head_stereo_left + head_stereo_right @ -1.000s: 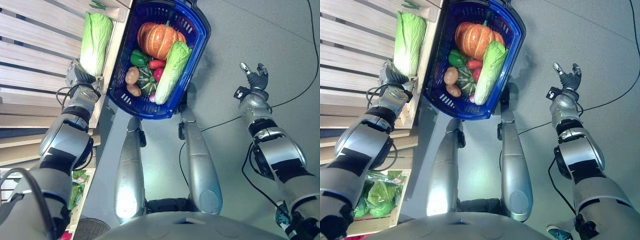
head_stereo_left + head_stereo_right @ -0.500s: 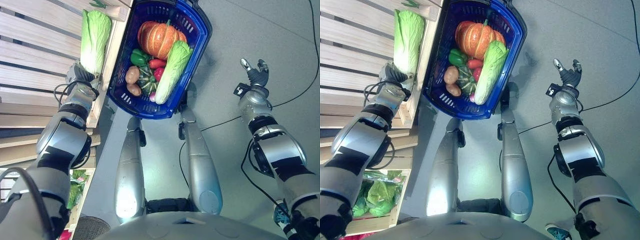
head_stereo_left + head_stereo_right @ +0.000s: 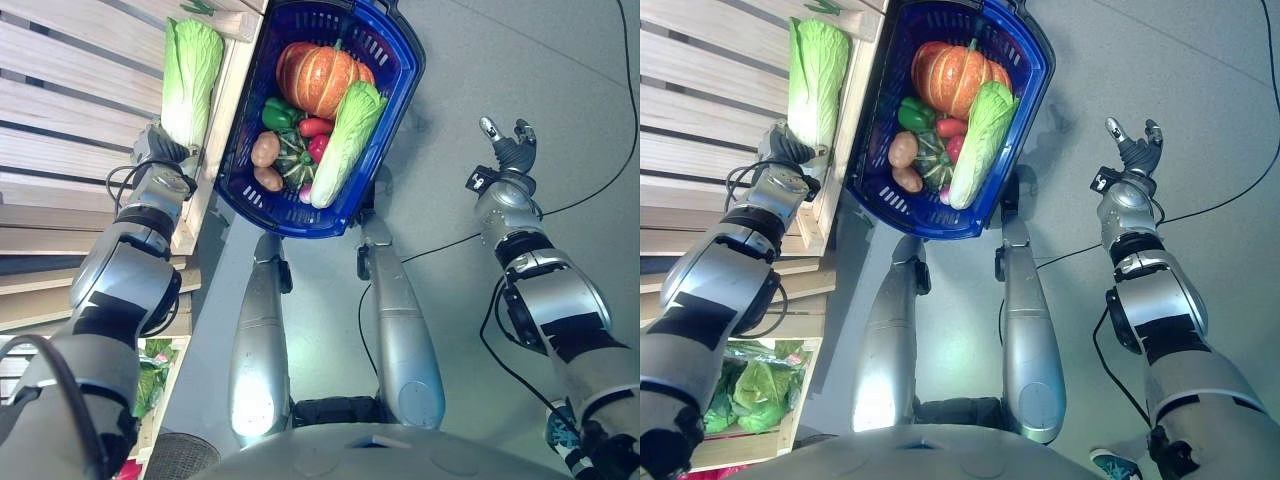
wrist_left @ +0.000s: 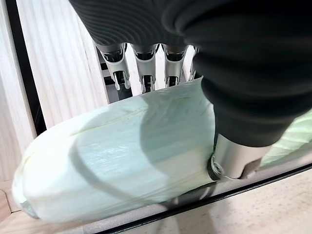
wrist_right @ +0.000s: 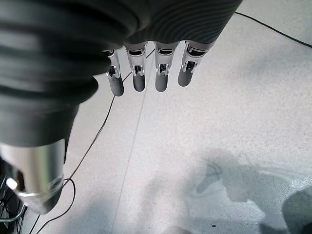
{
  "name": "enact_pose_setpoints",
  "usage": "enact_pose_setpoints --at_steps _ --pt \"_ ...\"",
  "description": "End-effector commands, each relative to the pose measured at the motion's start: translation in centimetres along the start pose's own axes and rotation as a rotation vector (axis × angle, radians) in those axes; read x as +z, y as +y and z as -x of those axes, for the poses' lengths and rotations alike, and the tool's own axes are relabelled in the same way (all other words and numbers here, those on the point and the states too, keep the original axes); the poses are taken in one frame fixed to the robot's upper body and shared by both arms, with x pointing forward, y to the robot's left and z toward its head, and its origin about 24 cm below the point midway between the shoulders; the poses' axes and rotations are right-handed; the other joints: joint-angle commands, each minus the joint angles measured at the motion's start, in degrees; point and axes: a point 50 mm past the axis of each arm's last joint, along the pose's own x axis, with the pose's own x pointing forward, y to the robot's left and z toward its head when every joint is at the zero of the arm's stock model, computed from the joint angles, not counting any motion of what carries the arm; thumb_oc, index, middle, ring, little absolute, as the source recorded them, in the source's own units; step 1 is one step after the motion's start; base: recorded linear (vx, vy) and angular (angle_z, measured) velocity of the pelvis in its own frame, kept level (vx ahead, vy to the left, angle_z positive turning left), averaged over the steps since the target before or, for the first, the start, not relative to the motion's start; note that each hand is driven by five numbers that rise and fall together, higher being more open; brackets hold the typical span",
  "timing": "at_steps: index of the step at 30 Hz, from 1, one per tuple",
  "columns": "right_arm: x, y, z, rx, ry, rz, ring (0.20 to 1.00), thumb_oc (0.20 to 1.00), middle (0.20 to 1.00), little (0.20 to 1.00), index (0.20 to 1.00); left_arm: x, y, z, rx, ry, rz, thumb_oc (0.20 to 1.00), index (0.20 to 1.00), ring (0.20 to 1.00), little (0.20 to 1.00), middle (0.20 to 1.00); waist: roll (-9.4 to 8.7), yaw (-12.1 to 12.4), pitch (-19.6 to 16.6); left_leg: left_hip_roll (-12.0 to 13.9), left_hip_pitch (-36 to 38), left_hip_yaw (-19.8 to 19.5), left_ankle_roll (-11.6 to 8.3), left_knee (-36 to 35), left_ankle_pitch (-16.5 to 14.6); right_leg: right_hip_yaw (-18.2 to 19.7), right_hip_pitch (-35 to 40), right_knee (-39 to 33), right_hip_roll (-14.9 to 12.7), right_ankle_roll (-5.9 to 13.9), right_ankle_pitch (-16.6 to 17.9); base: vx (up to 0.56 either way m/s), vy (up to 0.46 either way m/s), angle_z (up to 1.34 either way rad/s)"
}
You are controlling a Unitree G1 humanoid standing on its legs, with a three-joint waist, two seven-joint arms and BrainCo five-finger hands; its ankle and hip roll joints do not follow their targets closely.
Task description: Pick up fruits and vegetables into the basket
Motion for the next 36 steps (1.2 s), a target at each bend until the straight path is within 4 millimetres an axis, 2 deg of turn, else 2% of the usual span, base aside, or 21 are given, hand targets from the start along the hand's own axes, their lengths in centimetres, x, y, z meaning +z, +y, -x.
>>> enact_pose_setpoints --at_steps 1,8,14,21,25,33,36 --pt "-1.0 -0.5 0.4 -0.018 0.004 -0.01 1.0 1.0 1.0 1.0 1.0 -3.0 -1.4 0.6 -0.057 0.107 0.086 0.2 0.2 0.2 0.2 0.2 0.44 -0.3 -1.93 -2.79 -1.77 1.63 0.96 -1.23 -0.85 -3.29 1.76 1.23 2.45 2.15 -5.27 0.0 0.0 0.0" --pt "-1.7 -0.7 0.7 0.027 -0.013 -0.022 1.0 1.0 1.0 1.0 1.0 -3.0 -1.3 0.8 -0.009 0.031 0.309 0.2 0.2 0.2 0.2 0.2 0.55 0.09 -1.93 -3.2 1.35 1.18 1.14 -1.87 -1.11 -3.32 4.74 1.0 2.65 2.11 -5.6 0.0 0.0 0.0" --pt "-1.5 0.3 1.3 0.198 -0.052 -0.046 1.0 1.0 1.0 1.0 1.0 -3.0 -0.2 0.9 0.063 -0.073 0.407 0.2 0.2 0.2 0.2 0.2 0.18 0.63 -1.93 -3.43 4.15 1.03 0.72 -1.27 -1.09 -3.97 8.22 1.04 2.49 1.82 -5.7 -0.02 -0.023 0.02" --pt "-1.0 3.0 4.0 0.373 -0.165 -0.076 1.0 1.0 1.0 1.0 1.0 -0.5 -0.6 2.6 0.143 -0.29 0.437 0.2 0.2 0.2 0.2 0.2 -0.01 1.32 -1.93 -3.49 5.18 0.29 1.05 -1.82 -1.1 -3.79 9.52 0.84 2.88 1.41 -5.95 -0.02 -0.044 0.02" --pt "0.5 4.4 5.4 0.489 -0.241 -0.103 1.0 1.0 1.0 1.0 1.0 1.0 -0.8 3.9 0.182 -0.418 0.432 0.2 0.2 0.2 0.2 0.2 0.19 1.51 -1.93 -3.7 5.55 -0.03 1.2 -2.39 -1.16 -4.06 9.88 0.44 2.8 1.37 -6.08 -0.01 -0.008 0.04" --pt "2.1 5.3 7.6 0.652 -0.329 -0.147 1.0 1.0 1.0 1.0 1.0 2.9 -0.5 5.6 0.205 -0.621 0.371 0.2 0.2 0.2 0.2 0.2 0.36 1.48 -1.93 -3.8 6.16 0.21 1.22 -2.63 -1.2 -4.53 10.62 0.39 2.37 1.54 -6.31 0.0 0.0 0.0" --pt "2.8 5.9 8.7 0.74 -0.36 -0.155 1.0 1.0 1.0 1.0 1.0 4.2 0.0 6.4 0.214 -0.725 0.34 0.2 0.2 0.2 0.2 0.2 0.38 1.55 -1.93 -3.75 6.32 0.42 1.26 -2.98 -0.97 -4.81 10.77 0.13 2.07 1.68 -6.11 0.0 0.0 0.0"
